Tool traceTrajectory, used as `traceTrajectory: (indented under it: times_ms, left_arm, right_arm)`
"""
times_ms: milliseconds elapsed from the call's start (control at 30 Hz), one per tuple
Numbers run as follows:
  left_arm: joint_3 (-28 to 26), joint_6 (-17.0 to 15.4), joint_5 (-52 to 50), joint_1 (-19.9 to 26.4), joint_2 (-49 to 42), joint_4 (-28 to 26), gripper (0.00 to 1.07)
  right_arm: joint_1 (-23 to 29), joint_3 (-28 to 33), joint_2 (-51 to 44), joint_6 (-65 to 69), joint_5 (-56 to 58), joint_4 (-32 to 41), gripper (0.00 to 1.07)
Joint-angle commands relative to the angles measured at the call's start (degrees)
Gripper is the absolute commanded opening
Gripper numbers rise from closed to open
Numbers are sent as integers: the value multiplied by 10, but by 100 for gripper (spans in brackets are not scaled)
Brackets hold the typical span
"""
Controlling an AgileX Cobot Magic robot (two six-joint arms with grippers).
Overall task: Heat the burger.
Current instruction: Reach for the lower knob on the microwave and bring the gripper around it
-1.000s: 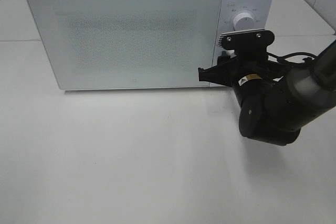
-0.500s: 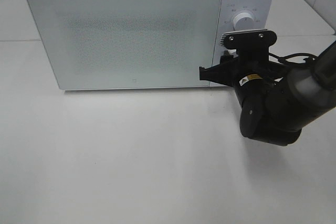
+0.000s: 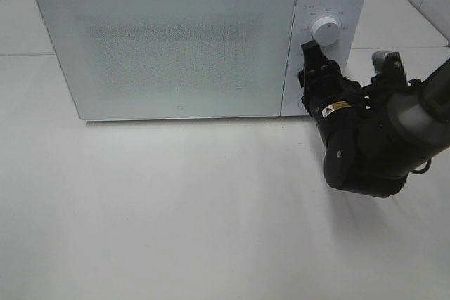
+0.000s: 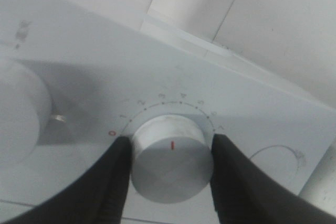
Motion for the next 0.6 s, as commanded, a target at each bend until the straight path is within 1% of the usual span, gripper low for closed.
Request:
traceTrajectory:
  times_ms: [33, 67, 100, 200, 600]
  left_arm:
    - [0, -1, -2, 2, -8, -4, 98]
    - [0, -1, -2, 2, -8, -4, 98]
    - [0, -1, -2, 2, -8, -4, 98]
    - [0, -1, -2, 2, -8, -4, 98]
    - [0, -1, -2, 2, -8, -4, 98]
  right_arm:
    - [-2, -19, -2, 117, -74, -78, 0]
    - [-2, -19, -2, 117, -74, -78, 0]
    - [-2, -19, -2, 174, -75, -83, 0]
    - [-2, -19, -2, 225, -73, -85, 0]
    - [-2, -19, -2, 206, -62, -85, 0]
